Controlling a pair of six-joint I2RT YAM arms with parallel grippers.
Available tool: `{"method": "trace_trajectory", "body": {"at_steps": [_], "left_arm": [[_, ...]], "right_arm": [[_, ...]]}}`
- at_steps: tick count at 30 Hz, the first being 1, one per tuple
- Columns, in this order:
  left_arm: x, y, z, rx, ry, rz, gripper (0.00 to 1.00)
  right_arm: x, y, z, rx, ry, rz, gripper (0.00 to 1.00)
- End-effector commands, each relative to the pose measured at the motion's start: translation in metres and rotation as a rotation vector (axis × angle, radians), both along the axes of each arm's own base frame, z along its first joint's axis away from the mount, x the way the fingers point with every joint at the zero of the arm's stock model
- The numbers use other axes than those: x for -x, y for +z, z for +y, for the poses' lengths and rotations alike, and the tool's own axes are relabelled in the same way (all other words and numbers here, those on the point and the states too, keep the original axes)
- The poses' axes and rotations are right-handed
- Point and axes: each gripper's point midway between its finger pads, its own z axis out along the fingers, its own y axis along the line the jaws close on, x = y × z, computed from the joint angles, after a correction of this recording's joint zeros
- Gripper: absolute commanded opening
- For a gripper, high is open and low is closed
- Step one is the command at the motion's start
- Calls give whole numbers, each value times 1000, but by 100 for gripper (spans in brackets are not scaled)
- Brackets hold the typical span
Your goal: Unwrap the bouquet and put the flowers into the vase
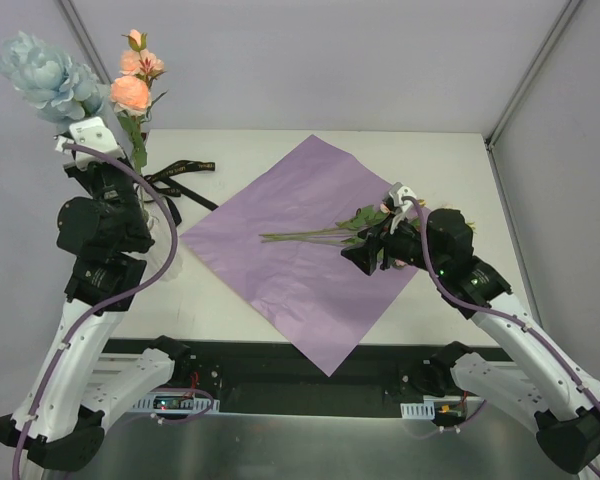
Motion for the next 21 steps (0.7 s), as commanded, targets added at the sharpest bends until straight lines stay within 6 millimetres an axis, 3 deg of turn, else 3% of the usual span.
{"method": "trace_trajectory", "body": {"at_steps": [1,8,9,10,14,17,21], "left_arm": [[-4,-20,7,49,53,-20,0],[-15,-52,10,36,96,31,1],[-14,-54,10,41,96,32,6],[-15,-58,10,48,95,41,24],[-10,-61,14,53,109,45,64],[-5,-55,16,62,111,33,81],[3,-45,16,103,83,2,93]], "right_arm": [[0,21,5,-53,23,-42,68],[1,19,2,-38,16,-47,68],[1,18,3,-36,18,-45,68],[1,16,4,-34,22,-37,68],[0,14,8,-37,34,-19,68],[-1,15,10,-39,41,-17,68],[-2,15,12,-40,48,-10,68]]}}
